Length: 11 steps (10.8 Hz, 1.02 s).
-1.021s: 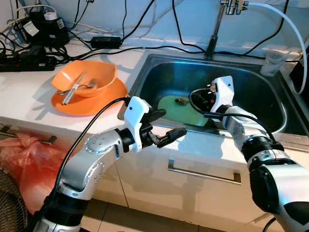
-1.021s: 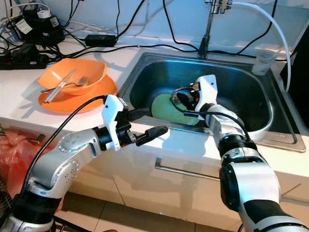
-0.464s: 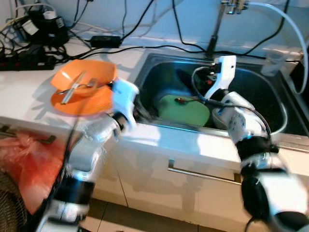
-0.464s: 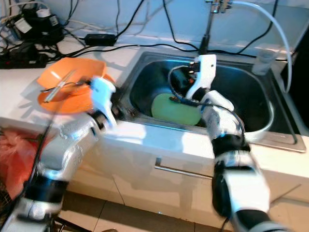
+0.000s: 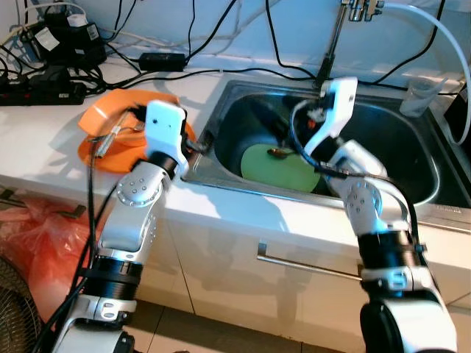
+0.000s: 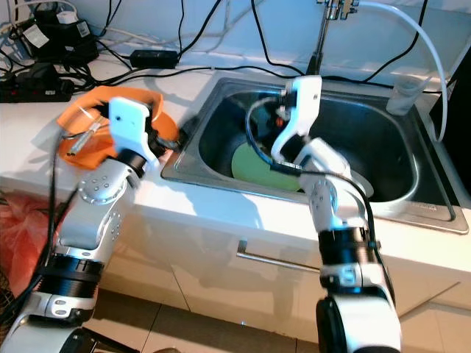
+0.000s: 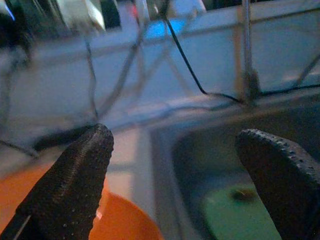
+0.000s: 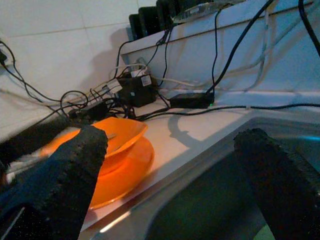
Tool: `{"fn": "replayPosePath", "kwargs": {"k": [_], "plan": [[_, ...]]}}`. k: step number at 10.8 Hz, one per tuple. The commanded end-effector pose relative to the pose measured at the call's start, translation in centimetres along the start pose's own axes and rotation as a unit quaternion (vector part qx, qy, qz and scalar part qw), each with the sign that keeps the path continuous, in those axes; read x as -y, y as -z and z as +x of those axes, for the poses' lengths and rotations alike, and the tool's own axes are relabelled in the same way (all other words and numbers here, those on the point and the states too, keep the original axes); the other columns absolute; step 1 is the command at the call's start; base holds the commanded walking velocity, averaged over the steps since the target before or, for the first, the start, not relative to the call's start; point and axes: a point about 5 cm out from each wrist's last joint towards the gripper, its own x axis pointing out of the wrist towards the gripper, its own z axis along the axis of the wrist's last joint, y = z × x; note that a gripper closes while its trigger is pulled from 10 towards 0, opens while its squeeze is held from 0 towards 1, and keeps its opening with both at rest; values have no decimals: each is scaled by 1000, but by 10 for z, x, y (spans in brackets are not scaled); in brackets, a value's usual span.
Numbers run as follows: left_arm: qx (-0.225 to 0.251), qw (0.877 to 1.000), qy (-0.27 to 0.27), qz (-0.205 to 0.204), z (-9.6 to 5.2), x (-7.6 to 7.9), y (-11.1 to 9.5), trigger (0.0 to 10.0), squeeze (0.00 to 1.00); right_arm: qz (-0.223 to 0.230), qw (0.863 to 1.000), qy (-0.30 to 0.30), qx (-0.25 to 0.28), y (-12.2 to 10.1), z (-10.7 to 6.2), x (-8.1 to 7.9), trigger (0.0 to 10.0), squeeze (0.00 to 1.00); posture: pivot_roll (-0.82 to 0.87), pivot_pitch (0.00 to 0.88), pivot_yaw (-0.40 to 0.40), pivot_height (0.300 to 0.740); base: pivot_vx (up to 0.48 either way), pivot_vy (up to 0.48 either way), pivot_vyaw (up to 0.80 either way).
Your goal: Kitchen organization
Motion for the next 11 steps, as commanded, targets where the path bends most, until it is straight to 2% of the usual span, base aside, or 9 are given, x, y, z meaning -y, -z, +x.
{"fn": "replayPosePath", "kwargs": {"k": [1, 3, 5, 7, 10, 11], "plan": [[40, 999, -12, 25, 4, 1, -17, 10000, 1000, 0, 1000, -1, 4, -5, 0, -4, 10000, 1000, 62, 0, 6, 740, 0, 0, 0], [49, 995, -82, 32, -4, -6, -18, 10000, 1000, 3, 1000, 2, 1, -5, 0, -6, 10000, 1000, 73, 0, -1, 740, 0, 0, 0], [22, 988, -149, 31, -20, -21, -6, 10000, 1000, 18, 1000, -12, -3, -7, 1, -10, 10000, 1000, 83, 0, -12, 740, 0, 0, 0], [-11, 983, -181, 29, -31, -30, 8, 10000, 1000, 23, 993, -103, -47, 6, 1, -38, 10000, 1000, 90, 0, -22, 740, 0, 0, 0], [-37, 979, -201, 19, -39, -35, 16, 10000, 1000, 25, 989, -126, -75, 15, -3, -44, 10000, 1000, 100, 0, -26, 740, 0, 0, 0], [-43, 978, -204, 13, -39, -36, 18, 10000, 792, 24, 989, -127, -77, 16, -4, -45, 10000, 1000, 100, 0, -26, 740, 0, 0, 0]]}}
